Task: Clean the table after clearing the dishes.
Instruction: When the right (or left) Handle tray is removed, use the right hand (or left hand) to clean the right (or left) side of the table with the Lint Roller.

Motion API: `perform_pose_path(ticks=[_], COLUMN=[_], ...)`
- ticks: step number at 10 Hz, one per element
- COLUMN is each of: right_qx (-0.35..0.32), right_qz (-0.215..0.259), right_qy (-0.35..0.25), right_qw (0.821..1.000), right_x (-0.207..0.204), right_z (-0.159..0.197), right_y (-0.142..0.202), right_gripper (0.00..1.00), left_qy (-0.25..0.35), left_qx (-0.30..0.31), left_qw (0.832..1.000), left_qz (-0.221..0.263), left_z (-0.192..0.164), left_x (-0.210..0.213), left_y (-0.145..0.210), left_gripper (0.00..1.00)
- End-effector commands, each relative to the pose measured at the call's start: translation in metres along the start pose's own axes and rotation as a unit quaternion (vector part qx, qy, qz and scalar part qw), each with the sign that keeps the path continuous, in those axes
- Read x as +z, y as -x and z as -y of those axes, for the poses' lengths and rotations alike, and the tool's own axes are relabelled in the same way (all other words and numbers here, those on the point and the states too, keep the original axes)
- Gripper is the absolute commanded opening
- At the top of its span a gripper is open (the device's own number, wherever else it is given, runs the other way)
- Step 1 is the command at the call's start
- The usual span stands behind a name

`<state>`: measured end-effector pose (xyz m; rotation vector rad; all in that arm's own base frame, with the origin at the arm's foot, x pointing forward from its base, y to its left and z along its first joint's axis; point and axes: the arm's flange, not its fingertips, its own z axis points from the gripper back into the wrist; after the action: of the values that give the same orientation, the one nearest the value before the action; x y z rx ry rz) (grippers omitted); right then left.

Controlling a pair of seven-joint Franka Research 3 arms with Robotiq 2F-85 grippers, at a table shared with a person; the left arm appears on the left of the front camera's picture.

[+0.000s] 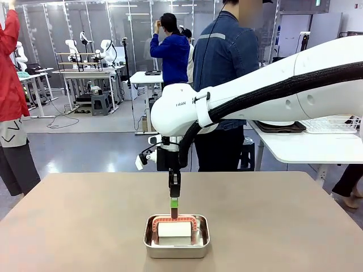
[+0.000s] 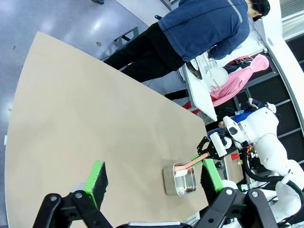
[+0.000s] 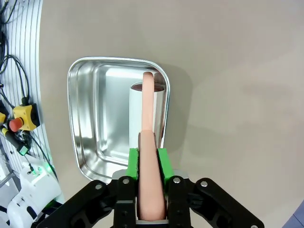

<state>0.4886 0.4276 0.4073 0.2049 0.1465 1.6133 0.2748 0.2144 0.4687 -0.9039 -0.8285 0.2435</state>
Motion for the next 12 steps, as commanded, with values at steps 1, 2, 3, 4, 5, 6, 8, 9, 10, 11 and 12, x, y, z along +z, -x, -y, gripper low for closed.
perform_pose_path(ticks=[1, 2, 3, 4, 5, 6, 8, 9, 10, 11, 12], right_qx=[-0.023, -0.041, -0.055, -0.064, -0.104, -0.166, -0.337, -0.417, -0.485, -0.511, -0.535], right_qz=[0.0, 0.005, 0.014, 0.029, 0.029, 0.069, 0.157, 0.202, 0.241, 0.268, 0.299], right_qy=[0.012, 0.023, 0.04, 0.053, 0.053, 0.037, 0.067, 0.088, 0.096, 0.095, 0.085], right_qw=[1.0, 0.999, 0.998, 0.996, 0.993, 0.983, 0.926, 0.882, 0.835, 0.811, 0.786], right_x=[0.033, 0.066, 0.099, 0.125, 0.146, 0.16, 0.163, 0.157, 0.152, 0.146, 0.135], right_z=[-0.025, -0.038, -0.052, -0.063, -0.069, -0.068, -0.06, -0.06, -0.063, -0.07, -0.074], right_y=[-0.004, 0.001, 0.008, 0.016, 0.028, 0.046, 0.097, 0.129, 0.161, 0.187, 0.213], right_gripper=[0.0, 0.0, 0.05, 0.05, 0.05, 0.05, 0.05, 0.05, 0.05, 0.05, 0.05], left_qy=[0.004, 0.004, 0.004, 0.004, 0.004, 0.004, 0.004, 0.004, 0.004, 0.004, 0.004], left_qx=[-0.002, -0.002, -0.002, -0.002, -0.002, -0.002, -0.002, -0.002, -0.002, -0.002, -0.002], left_qw=[1.0, 1.0, 1.0, 1.0, 1.0, 1.0, 1.0, 1.0, 1.0, 1.0, 1.0], left_qz=[-0.003, -0.003, -0.003, -0.003, -0.003, -0.003, -0.003, -0.003, -0.003, -0.003, -0.003], left_z=[0.001, 0.001, 0.001, 0.001, 0.001, 0.001, 0.001, 0.001, 0.001, 0.001, 0.001], left_x=[0.002, 0.002, 0.002, 0.002, 0.002, 0.002, 0.002, 0.002, 0.002, 0.002, 0.002], left_y=[0.001, 0.001, 0.001, 0.001, 0.001, 0.001, 0.001, 0.001, 0.001, 0.001, 0.001], left_gripper=[1.0, 1.0, 1.0, 1.0, 1.0, 1.0, 1.0, 1.0, 1.0, 1.0, 1.0])
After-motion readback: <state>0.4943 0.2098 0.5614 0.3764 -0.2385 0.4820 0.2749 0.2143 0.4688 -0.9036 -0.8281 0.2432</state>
